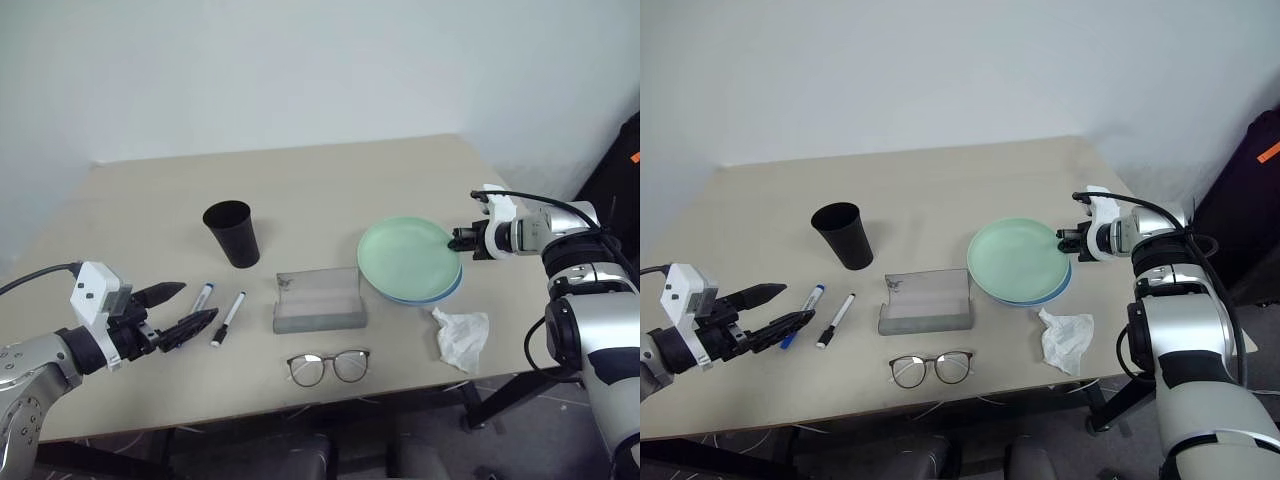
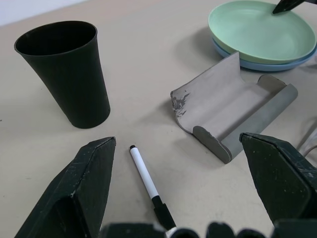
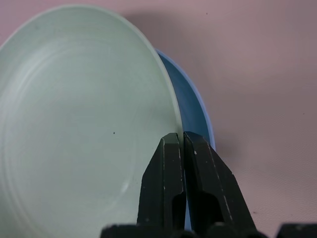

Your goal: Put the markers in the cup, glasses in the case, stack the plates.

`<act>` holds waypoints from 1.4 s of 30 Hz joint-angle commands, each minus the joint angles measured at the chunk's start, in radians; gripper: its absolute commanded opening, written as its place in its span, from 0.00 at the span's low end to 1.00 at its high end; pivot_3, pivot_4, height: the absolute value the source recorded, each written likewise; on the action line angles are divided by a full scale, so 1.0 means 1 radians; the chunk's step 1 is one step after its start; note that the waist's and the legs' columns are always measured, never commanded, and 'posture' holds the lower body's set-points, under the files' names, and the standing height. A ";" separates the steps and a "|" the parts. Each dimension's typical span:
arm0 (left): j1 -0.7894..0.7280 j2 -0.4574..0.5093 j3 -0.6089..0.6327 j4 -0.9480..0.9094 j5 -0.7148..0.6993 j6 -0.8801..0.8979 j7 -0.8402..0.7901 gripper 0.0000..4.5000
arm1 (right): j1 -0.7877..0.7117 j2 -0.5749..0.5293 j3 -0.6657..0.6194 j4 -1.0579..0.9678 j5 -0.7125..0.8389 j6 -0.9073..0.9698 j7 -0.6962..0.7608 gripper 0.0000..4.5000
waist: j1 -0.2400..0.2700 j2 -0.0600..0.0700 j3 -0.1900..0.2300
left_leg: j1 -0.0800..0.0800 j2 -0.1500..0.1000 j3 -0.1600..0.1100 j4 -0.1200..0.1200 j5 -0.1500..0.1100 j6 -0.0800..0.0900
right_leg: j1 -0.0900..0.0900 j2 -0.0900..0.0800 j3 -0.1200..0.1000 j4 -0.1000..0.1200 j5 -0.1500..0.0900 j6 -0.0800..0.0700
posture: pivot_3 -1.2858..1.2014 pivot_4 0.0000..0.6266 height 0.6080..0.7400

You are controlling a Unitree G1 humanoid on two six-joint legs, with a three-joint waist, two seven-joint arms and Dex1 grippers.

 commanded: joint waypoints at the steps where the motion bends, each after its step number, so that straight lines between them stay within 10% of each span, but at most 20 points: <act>1: -0.002 0.000 0.039 -0.034 -0.016 -0.012 0.005 0.95 | -0.047 -0.005 -0.015 0.007 -0.017 -0.023 -0.010 0.00 | 0.000 0.000 0.000 | 0.000 0.000 0.000 0.000 0.000 0.000 | 0.000 0.000 0.000 0.000 0.000 0.000 | 0.52 0.00 1.00; 3: -0.001 -0.001 0.039 -0.036 -0.016 -0.012 0.007 0.95 | -0.052 -0.006 -0.013 0.015 -0.026 -0.023 -0.008 0.00 | 0.000 0.000 0.000 | 0.000 0.000 0.000 0.000 0.000 0.000 | 0.000 0.000 0.000 0.000 0.000 0.000 | 0.52 0.00 1.00; 11: -0.014 0.000 0.026 -0.030 -0.013 -0.013 0.010 0.95 | -0.074 -0.038 0.000 0.023 -0.071 -0.043 0.000 0.59 | 0.000 0.000 0.000 | 0.000 0.000 0.000 0.000 0.000 0.000 | 0.000 0.002 0.001 0.000 0.000 0.000 | 0.52 0.00 1.00; 18: -0.032 0.008 0.017 -0.018 -0.011 -0.012 0.004 0.95 | -0.025 -0.143 0.124 -0.125 -0.130 -0.175 0.289 0.59 | 0.000 0.000 0.000 | 0.000 0.000 0.001 0.000 0.000 0.000 | -0.001 0.002 0.002 0.000 0.000 0.000 | 0.52 0.00 1.00; 25: -0.053 0.021 0.024 0.022 0.015 -0.040 -0.012 0.95 | 0.353 -0.417 0.202 -0.654 -0.083 -0.452 0.753 0.59 | 0.007 -0.001 0.000 | 0.000 0.000 0.001 0.001 -0.001 0.001 | 0.001 -0.002 -0.001 -0.001 -0.001 0.002 | 0.52 0.00 1.00; 42: -0.058 0.040 0.032 0.054 0.018 -0.059 -0.051 0.95 | 0.462 -0.384 0.218 -0.705 -0.052 -0.415 0.844 0.59 | 0.008 -0.004 -0.001 | -0.001 0.003 0.003 0.004 -0.001 0.001 | -0.002 -0.005 0.001 -0.001 0.003 0.001 | 0.52 0.00 1.00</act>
